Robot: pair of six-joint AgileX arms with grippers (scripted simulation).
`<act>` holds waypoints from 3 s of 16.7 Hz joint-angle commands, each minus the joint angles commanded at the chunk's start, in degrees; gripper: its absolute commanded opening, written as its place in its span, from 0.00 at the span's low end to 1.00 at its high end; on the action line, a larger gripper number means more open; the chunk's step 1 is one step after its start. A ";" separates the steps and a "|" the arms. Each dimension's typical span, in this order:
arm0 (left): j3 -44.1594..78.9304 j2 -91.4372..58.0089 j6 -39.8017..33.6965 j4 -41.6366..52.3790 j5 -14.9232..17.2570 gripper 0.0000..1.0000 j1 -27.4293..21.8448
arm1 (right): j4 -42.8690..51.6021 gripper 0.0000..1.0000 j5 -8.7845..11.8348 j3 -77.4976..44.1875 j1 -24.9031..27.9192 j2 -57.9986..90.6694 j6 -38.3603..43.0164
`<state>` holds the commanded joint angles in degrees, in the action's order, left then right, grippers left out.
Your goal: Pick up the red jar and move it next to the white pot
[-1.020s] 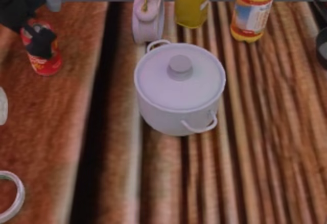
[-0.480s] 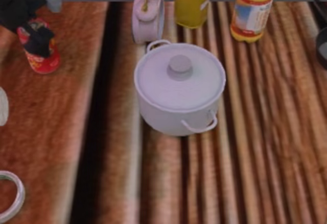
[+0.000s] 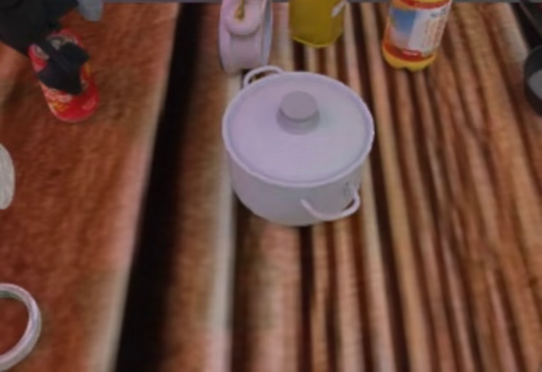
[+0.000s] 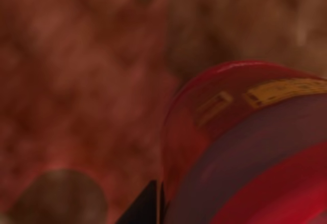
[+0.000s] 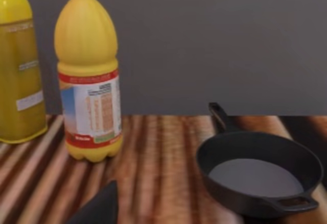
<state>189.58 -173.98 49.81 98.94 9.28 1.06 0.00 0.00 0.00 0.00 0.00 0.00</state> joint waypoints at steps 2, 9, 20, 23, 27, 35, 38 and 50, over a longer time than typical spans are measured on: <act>0.00 0.00 0.00 0.00 0.00 0.00 0.00 | 0.00 1.00 0.00 0.00 0.00 0.00 0.00; -0.01 0.03 0.09 -0.02 -0.02 0.00 0.22 | 0.00 1.00 0.00 0.00 0.00 0.00 0.00; -27.11 20.90 1.21 -9.87 -0.51 0.00 1.72 | 0.00 1.00 0.00 0.00 0.00 0.00 0.00; -41.59 29.36 1.24 -12.81 -0.66 0.00 2.10 | 0.00 1.00 0.00 0.00 0.00 0.00 0.00; -60.34 40.32 0.94 -17.21 -0.77 0.00 2.31 | 0.00 1.00 0.00 0.00 0.00 0.00 0.00; -78.24 54.13 0.62 -24.08 -0.66 0.00 2.27 | 0.00 1.00 0.00 0.00 0.00 0.00 0.00; -78.24 54.13 0.62 -24.08 -0.66 0.00 2.27 | 0.00 1.00 0.00 0.00 0.00 0.00 0.00; -87.35 56.94 -28.64 -32.48 -5.78 0.00 -7.07 | 0.00 1.00 0.00 0.00 0.00 0.00 0.00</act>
<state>102.23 -117.04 21.17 66.45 3.50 -6.00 0.00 0.00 0.00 0.00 0.00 0.00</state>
